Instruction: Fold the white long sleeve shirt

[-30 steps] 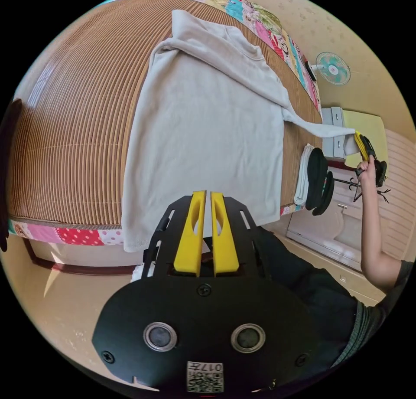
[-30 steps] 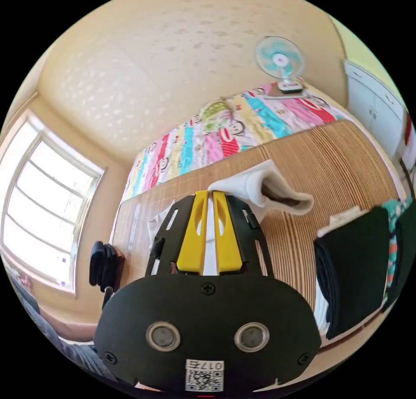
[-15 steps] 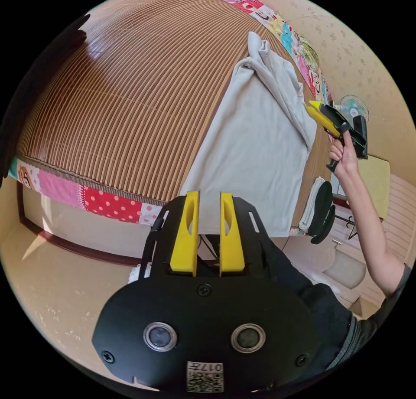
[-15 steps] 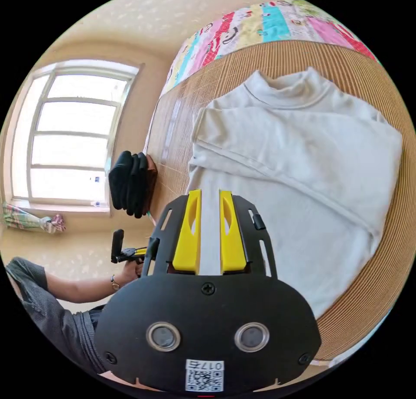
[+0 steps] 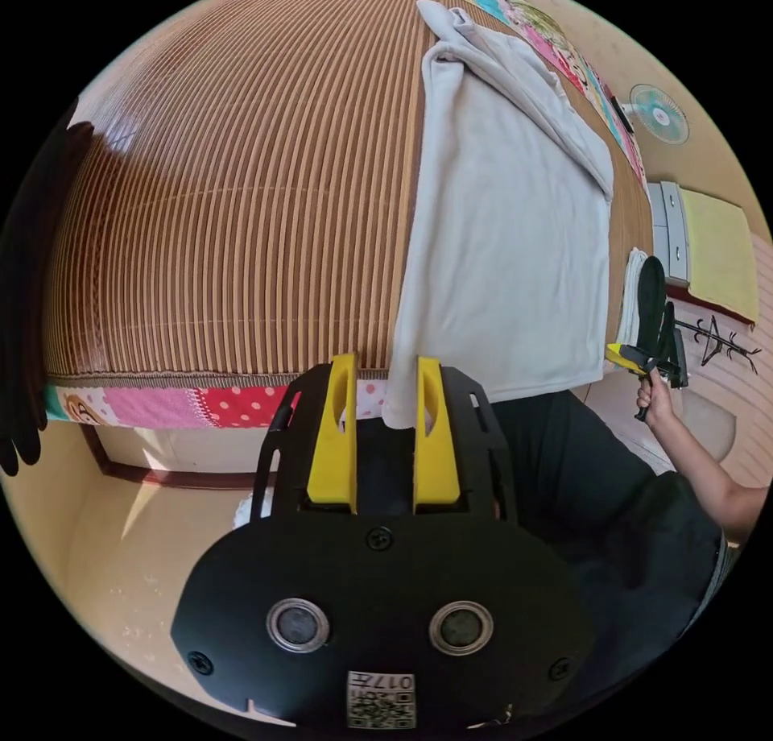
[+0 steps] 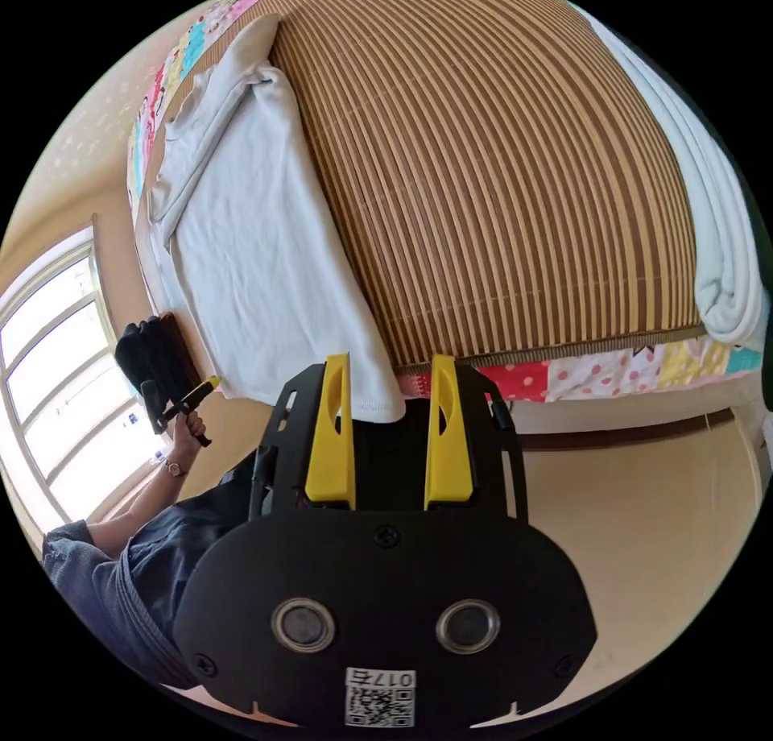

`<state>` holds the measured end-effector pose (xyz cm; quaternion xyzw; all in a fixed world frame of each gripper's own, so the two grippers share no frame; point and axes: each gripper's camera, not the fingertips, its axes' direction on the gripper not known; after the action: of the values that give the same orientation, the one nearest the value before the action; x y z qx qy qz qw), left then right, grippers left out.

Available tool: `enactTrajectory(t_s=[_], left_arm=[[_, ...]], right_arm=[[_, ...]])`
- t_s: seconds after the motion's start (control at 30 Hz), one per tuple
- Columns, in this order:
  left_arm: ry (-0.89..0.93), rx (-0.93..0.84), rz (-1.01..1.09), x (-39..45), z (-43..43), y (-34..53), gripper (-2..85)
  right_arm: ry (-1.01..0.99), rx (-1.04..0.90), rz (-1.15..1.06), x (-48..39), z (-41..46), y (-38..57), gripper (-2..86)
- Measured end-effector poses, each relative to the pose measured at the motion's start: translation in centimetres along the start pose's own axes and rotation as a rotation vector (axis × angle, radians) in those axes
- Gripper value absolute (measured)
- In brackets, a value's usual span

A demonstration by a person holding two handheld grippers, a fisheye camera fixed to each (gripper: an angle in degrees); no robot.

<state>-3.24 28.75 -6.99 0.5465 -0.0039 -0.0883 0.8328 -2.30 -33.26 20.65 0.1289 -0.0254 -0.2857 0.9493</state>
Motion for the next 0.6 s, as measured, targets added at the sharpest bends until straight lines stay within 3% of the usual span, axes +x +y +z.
enactTrajectory(t_s=[0.13,0.3,0.43,0.53,0.6], left_arm=[[0.031,-0.069,0.061,-0.9,-1.4,1.0,10.5],[0.045,-0.153,0.075,-2.3,-2.0,3.1,10.1],[0.035,-0.155,0.048,-3.6,-2.7,3.5,9.3],[0.085,-0.171,-0.008,-5.3,-3.7,3.2,6.5],[0.122,-0.198,0.085,-5.9,-5.5,2.8,4.8]], right_arm=[[-0.084,0.04,0.035,1.1,-0.8,0.6,14.2],[-0.055,-0.061,-0.025,1.9,0.3,1.8,13.0],[-0.066,-0.024,-0.02,2.9,-0.2,3.0,7.4],[-0.225,-0.007,-0.023,4.4,-1.6,3.6,4.6],[-0.36,0.004,-0.065,5.3,-3.0,4.1,3.8]])
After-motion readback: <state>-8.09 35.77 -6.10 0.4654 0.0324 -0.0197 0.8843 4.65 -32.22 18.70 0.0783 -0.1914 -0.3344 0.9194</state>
